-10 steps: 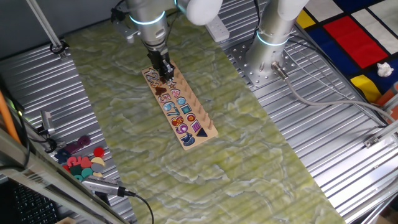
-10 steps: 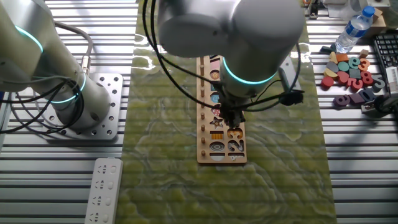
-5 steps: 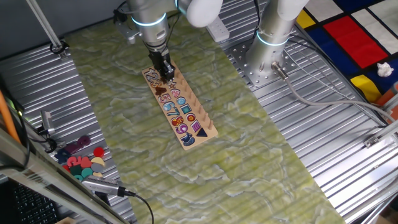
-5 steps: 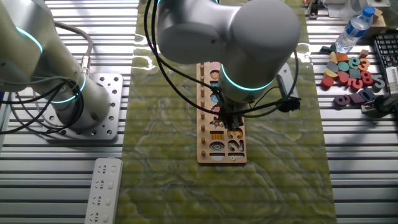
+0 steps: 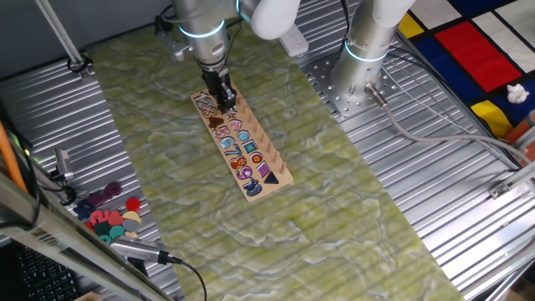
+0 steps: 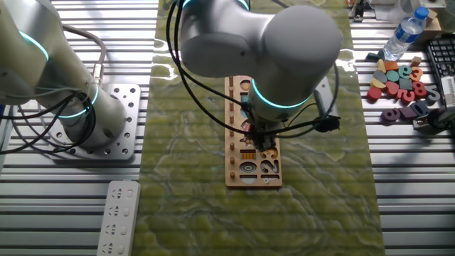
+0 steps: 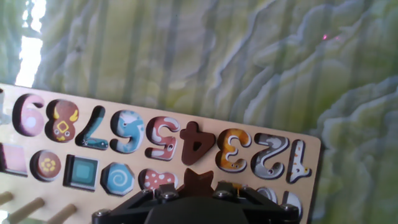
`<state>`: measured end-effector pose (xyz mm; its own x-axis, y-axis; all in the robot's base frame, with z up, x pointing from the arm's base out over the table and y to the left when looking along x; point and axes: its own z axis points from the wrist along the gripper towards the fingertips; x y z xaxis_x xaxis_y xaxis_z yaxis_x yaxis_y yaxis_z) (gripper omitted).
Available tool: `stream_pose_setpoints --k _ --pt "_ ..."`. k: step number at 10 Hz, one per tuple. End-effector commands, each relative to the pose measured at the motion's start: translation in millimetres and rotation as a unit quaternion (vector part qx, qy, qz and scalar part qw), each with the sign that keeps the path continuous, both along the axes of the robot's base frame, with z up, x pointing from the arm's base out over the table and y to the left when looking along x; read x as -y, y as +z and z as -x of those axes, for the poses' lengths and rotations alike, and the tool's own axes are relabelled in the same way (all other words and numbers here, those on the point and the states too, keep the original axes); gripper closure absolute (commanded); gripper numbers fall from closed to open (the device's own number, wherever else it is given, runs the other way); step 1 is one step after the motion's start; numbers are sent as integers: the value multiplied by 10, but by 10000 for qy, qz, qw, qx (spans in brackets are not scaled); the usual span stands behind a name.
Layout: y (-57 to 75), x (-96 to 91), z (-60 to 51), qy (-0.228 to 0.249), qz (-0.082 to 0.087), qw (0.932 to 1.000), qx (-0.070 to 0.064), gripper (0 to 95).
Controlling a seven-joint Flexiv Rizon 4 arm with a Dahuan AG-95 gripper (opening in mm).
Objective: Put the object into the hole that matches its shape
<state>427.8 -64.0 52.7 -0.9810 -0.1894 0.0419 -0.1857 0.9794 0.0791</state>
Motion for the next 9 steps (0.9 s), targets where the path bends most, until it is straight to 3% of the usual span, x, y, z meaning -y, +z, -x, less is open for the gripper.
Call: stream_pose_setpoints --k 1,9 --pt "-32 0 -14 -41 -4 10000 -4 950" --pt "-152 -16 44 -56 -30 10000 -47 950"
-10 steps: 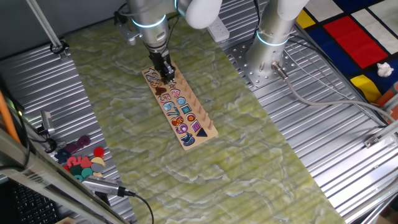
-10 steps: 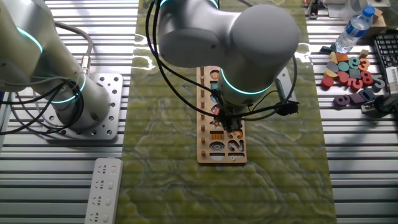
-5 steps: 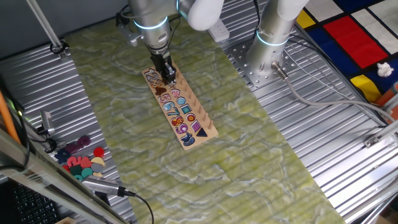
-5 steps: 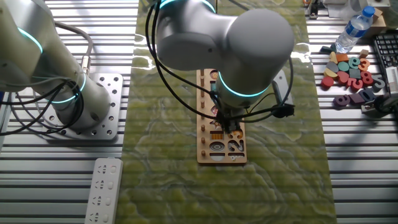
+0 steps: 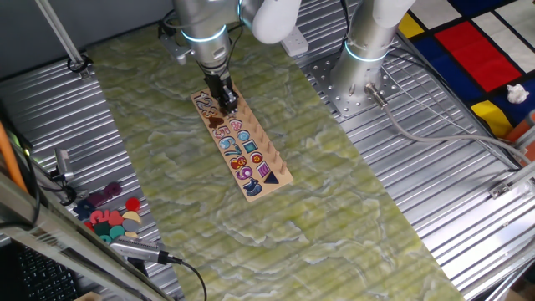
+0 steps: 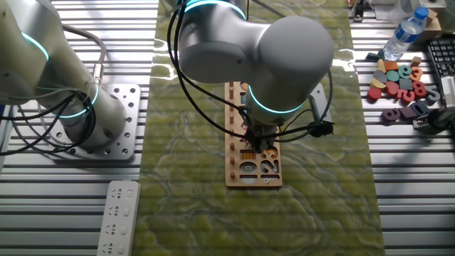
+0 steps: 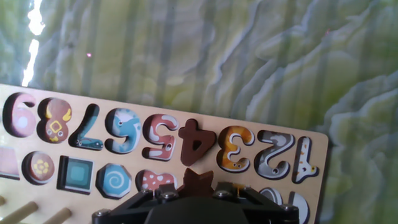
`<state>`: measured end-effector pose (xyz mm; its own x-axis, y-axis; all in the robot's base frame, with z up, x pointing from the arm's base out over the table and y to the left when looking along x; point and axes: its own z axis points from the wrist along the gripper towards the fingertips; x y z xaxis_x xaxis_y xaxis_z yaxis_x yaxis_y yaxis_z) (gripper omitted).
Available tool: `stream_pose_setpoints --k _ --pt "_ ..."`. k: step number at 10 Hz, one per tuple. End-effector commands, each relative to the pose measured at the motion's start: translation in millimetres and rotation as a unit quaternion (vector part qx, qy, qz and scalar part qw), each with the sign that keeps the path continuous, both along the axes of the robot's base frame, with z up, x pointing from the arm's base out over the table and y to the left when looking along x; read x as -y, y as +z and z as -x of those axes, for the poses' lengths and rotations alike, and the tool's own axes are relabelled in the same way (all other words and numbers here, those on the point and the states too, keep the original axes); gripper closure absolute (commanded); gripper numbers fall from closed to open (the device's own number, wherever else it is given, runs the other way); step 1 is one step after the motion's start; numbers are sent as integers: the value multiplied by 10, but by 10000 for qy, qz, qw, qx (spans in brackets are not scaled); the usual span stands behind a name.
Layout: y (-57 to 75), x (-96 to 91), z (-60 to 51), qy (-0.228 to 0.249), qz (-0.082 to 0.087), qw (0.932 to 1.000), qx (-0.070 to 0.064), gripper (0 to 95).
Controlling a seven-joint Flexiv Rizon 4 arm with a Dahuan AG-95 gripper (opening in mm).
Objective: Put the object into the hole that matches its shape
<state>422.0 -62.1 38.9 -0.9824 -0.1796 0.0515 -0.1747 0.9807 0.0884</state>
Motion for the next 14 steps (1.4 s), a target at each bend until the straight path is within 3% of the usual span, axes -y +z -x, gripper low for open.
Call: stream_pose_setpoints --k 1,14 --pt "-20 0 -7 -14 9 10000 1 950" --pt "-136 -12 83 5 41 10000 -47 950"
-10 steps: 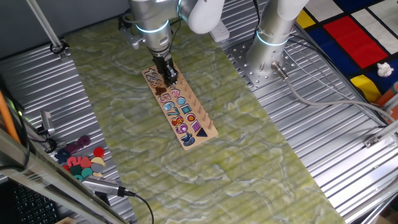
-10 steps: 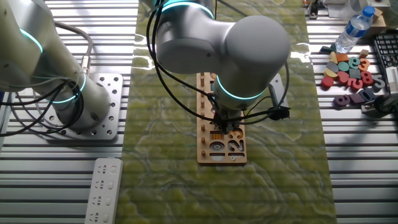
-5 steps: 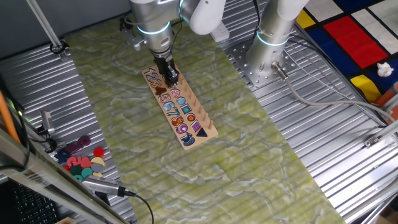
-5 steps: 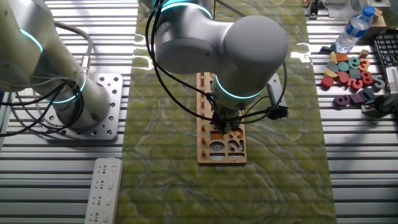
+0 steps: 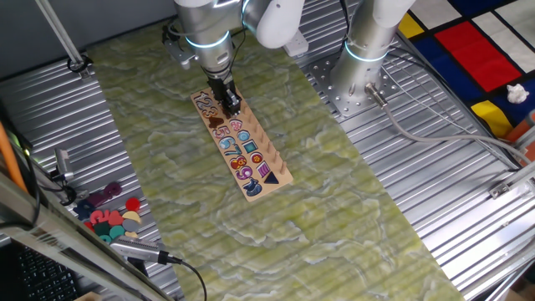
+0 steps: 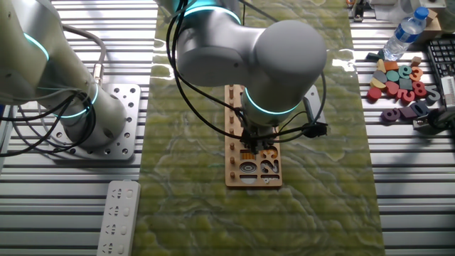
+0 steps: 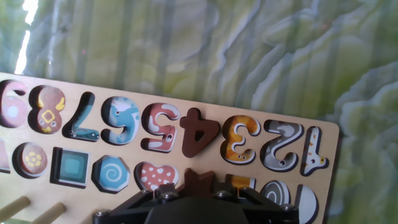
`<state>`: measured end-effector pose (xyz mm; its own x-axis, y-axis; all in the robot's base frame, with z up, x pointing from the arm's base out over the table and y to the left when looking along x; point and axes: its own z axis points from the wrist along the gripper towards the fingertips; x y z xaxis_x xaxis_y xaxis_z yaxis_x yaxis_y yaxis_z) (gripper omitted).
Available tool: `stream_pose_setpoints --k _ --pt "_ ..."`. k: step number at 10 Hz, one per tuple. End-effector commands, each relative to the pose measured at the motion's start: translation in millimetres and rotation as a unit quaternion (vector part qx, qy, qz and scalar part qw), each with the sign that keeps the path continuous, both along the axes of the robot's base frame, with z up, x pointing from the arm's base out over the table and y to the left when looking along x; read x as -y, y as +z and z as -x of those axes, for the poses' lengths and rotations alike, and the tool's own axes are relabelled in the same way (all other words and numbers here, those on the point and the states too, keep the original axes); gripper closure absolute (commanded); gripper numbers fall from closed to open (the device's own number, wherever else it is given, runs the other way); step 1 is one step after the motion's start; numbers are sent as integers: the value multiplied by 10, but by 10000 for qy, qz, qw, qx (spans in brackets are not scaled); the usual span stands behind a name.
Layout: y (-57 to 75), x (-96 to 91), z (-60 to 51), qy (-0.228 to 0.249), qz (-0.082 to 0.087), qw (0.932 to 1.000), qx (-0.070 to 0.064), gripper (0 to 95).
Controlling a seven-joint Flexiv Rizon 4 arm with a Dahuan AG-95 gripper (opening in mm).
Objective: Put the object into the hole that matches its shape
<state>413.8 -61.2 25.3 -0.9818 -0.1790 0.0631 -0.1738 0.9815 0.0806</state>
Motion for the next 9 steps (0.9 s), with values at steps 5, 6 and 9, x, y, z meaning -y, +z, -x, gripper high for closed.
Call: stream_pose_setpoints --k 5,6,9 --pt "-14 -13 30 28 -1 10000 -1 950" --pt "-14 -13 31 32 -2 10000 -1 950" --pt "-17 -12 31 47 -3 10000 1 950"
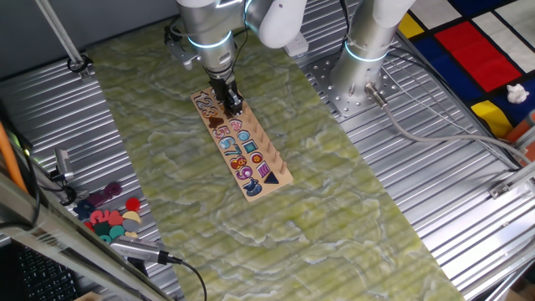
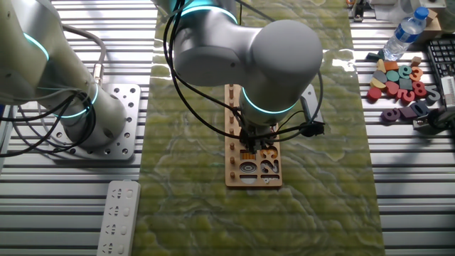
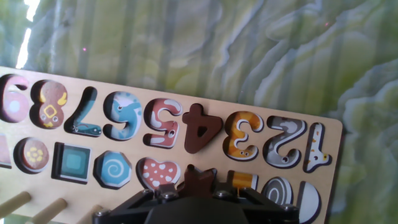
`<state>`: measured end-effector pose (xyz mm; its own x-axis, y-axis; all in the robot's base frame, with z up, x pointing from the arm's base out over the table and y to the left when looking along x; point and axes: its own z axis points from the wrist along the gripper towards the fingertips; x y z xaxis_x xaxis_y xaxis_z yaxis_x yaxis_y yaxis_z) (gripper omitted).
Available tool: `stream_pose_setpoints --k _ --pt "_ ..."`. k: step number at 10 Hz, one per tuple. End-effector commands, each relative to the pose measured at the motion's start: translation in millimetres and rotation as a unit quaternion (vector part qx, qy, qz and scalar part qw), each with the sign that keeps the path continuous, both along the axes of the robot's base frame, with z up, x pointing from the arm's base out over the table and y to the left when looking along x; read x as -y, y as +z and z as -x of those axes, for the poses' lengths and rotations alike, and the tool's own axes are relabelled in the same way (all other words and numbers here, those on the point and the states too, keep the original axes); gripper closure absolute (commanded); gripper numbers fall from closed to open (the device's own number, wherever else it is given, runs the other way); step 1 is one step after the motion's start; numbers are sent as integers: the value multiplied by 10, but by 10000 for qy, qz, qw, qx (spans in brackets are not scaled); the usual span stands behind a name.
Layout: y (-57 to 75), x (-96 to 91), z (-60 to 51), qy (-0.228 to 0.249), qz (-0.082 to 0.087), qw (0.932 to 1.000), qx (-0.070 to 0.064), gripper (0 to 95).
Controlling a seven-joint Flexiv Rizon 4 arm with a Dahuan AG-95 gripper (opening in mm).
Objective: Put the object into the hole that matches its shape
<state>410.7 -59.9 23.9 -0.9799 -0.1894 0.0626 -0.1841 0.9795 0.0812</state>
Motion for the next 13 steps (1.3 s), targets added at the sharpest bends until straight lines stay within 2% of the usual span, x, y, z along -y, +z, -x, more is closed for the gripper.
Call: stream_pose_setpoints --k 1,13 --pt "-8 1 -1 3 -5 10000 8 950" --pt "-25 8 -14 24 -2 10000 48 950"
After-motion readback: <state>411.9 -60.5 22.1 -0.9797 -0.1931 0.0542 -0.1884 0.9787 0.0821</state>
